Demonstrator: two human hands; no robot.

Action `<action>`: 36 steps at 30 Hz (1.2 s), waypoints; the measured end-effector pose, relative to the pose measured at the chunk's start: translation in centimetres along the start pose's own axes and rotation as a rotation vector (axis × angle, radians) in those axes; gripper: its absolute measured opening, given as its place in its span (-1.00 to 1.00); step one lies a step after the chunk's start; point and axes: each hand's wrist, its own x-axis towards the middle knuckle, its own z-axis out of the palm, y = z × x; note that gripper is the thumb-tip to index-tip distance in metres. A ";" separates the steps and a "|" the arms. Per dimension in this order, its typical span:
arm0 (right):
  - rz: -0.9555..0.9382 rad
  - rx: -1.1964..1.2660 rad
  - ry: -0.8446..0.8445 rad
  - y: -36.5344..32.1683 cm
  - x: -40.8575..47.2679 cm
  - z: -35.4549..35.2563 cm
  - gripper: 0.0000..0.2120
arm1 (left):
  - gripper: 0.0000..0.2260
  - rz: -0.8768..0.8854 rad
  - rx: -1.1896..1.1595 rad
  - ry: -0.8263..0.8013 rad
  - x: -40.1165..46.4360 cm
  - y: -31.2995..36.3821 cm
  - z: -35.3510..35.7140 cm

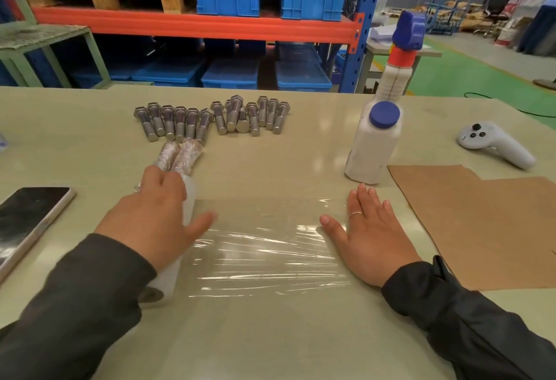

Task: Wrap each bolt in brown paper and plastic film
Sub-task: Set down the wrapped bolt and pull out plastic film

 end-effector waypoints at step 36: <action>0.317 -0.362 0.123 5.6 -0.1 -4.7 -0.82 | -0.61 0.008 -0.224 0.050 -0.1 -1.9 0.8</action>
